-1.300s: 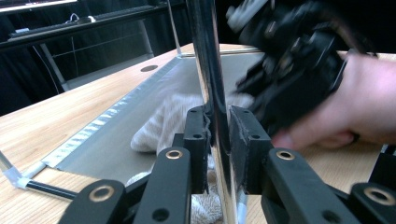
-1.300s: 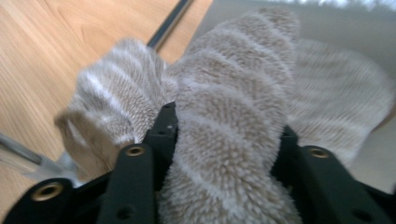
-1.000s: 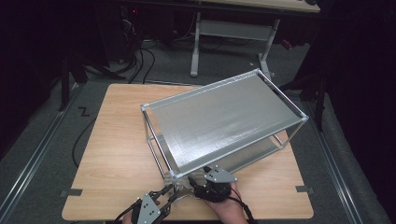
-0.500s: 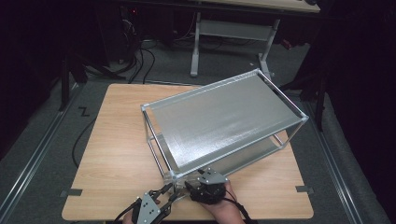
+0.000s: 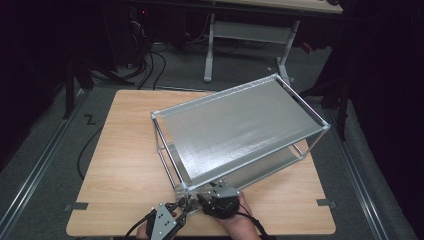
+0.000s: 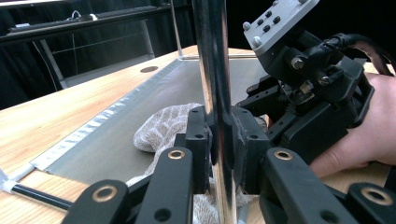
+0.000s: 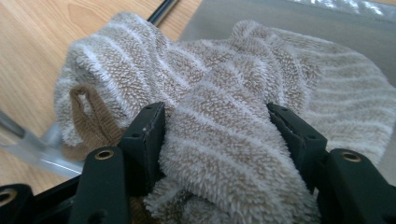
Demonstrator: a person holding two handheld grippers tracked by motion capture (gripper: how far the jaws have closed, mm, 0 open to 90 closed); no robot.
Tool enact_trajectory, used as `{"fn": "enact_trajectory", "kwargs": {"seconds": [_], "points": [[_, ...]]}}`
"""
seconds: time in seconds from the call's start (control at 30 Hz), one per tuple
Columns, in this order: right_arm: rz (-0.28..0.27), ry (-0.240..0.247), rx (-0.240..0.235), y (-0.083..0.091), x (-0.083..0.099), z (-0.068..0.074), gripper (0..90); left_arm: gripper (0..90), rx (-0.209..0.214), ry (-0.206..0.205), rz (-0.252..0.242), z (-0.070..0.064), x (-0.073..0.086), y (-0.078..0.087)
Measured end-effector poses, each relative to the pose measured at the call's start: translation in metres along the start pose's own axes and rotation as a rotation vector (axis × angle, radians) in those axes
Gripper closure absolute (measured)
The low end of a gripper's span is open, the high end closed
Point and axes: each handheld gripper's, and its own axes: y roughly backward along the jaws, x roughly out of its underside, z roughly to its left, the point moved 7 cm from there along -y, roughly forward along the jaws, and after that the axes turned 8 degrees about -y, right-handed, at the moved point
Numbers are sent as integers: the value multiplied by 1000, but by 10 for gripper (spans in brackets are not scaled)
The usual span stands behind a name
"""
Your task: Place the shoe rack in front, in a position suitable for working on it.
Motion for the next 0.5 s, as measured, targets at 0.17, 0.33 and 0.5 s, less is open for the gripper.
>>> {"fn": "enact_trajectory", "kwargs": {"seconds": [0.17,0.33,0.5], "points": [[6,-4,20,2,1,-9,402,782,-5,0,2,0,0,1],[10,-15,55,4,2,-27,403,782,-5,5,1,-1,1,2],[12,-36,93,7,4,-50,403,782,-4,1,1,-1,1,4]]}}
